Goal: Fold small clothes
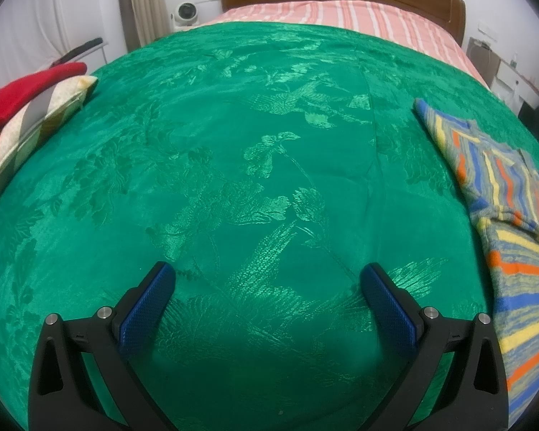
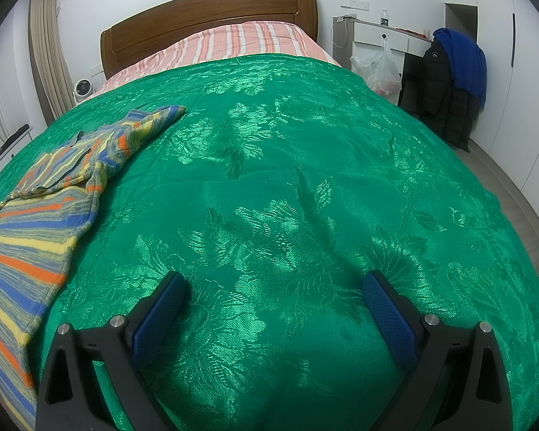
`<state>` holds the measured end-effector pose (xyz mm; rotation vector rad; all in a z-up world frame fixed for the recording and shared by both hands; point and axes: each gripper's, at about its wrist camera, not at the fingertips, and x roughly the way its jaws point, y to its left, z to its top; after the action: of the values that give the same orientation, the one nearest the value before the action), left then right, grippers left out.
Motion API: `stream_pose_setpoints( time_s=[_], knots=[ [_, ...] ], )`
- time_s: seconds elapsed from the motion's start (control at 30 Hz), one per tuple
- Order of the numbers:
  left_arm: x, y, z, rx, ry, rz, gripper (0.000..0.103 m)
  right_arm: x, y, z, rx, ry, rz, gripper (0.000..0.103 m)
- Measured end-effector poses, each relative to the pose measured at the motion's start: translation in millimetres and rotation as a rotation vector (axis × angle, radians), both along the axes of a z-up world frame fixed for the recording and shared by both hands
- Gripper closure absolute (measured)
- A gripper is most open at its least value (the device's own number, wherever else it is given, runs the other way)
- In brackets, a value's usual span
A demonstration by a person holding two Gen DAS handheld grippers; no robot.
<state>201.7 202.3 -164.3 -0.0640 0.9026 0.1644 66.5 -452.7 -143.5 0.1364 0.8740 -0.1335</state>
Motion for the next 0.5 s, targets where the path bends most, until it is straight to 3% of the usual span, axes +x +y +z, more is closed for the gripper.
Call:
stream_pose_setpoints(
  time_s=[0.33, 0.5],
  knots=[
    [-16, -1, 17, -0.051, 0.120, -0.019, 0.001, 1, 2, 1, 0.006, 0.001, 0.002, 0.005],
    [-75, -11, 59, -0.228, 0.059, -0.116, 0.001, 8, 4, 2, 0.014, 0.031, 0.022, 0.001]
  ],
)
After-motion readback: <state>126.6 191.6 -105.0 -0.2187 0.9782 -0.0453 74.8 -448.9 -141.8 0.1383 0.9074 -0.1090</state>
